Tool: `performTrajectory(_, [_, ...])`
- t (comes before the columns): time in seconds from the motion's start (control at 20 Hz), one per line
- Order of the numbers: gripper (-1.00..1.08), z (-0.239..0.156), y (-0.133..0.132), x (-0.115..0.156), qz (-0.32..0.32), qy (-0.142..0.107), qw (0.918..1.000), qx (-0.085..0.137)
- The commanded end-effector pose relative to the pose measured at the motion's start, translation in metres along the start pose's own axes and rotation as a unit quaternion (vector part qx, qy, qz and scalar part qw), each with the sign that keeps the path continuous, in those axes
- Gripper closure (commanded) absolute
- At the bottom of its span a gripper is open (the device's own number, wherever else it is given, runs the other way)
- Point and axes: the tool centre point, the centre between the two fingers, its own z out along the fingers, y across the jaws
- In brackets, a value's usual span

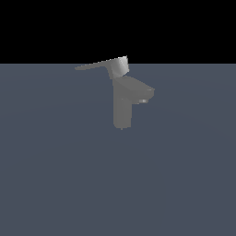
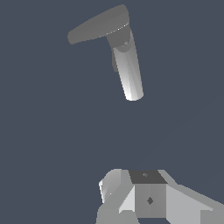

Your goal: Turn on the faucet by rotating a designated handle.

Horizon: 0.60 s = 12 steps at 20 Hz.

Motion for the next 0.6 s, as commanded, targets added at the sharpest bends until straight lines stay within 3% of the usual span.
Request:
performTrajectory(0.0, [1.08,0.0,0.0,0.0,0.0,0.0,1.0,0.0])
performTrajectory(0.55, [1.08,-0.0044,0.0018,0.0006,0.015,0.012,0.9994,0.03])
